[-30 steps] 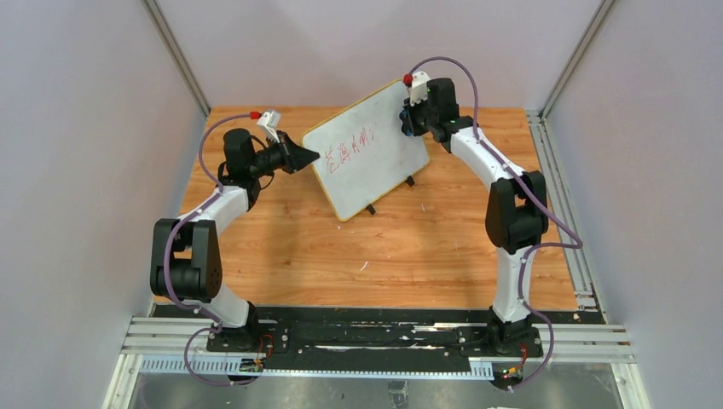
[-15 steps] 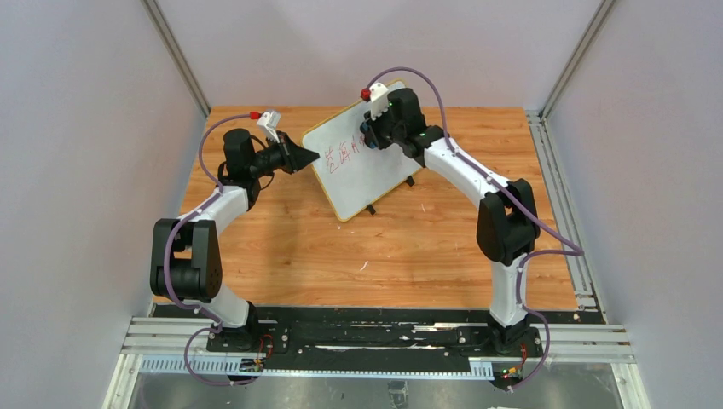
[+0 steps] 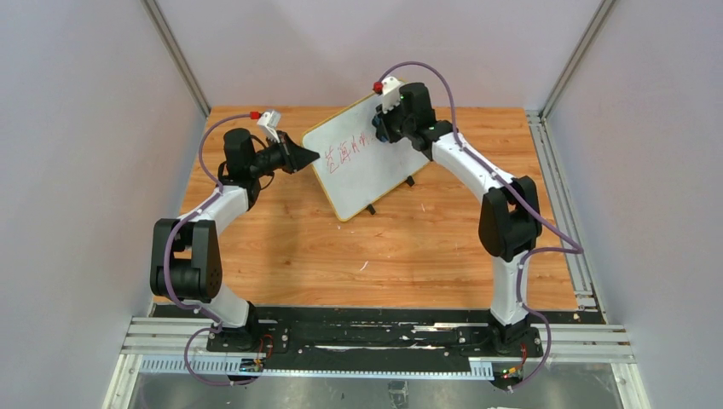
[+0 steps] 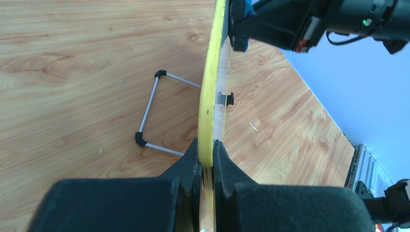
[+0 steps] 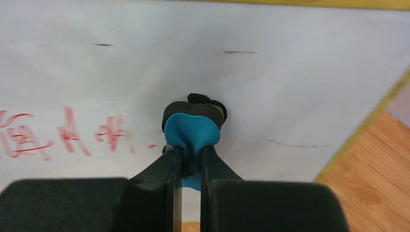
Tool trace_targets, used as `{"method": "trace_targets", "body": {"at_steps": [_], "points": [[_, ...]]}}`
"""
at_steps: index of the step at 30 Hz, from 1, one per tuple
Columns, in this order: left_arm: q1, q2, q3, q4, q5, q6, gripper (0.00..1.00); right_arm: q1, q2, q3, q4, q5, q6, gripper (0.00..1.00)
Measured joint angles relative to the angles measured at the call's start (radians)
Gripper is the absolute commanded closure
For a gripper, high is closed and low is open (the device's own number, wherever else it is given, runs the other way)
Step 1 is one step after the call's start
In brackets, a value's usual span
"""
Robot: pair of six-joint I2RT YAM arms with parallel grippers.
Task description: Erase the whiteboard
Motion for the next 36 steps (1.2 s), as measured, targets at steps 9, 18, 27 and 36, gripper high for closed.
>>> {"method": "trace_targets", "body": {"at_steps": [9,18,27,36], "points": [[-0.001,0.0,0.002,0.0,0.005,0.006,1.0,-0.133,0.031,0.037,-0.011,0.009,0.005,0.99],[-0.001,0.0,0.003,-0.006,-0.001,0.007,1.0,-0.094,0.024,-0.013,0.027,-0.011,0.048,0.99],[-0.001,0.0,0.003,-0.009,-0.003,0.005,1.0,0.053,-0.043,-0.118,0.047,-0.009,0.065,0.99],[-0.001,0.0,0.003,-0.009,-0.003,0.006,1.0,0.113,-0.052,-0.123,0.063,-0.012,0.068,0.99]]}}
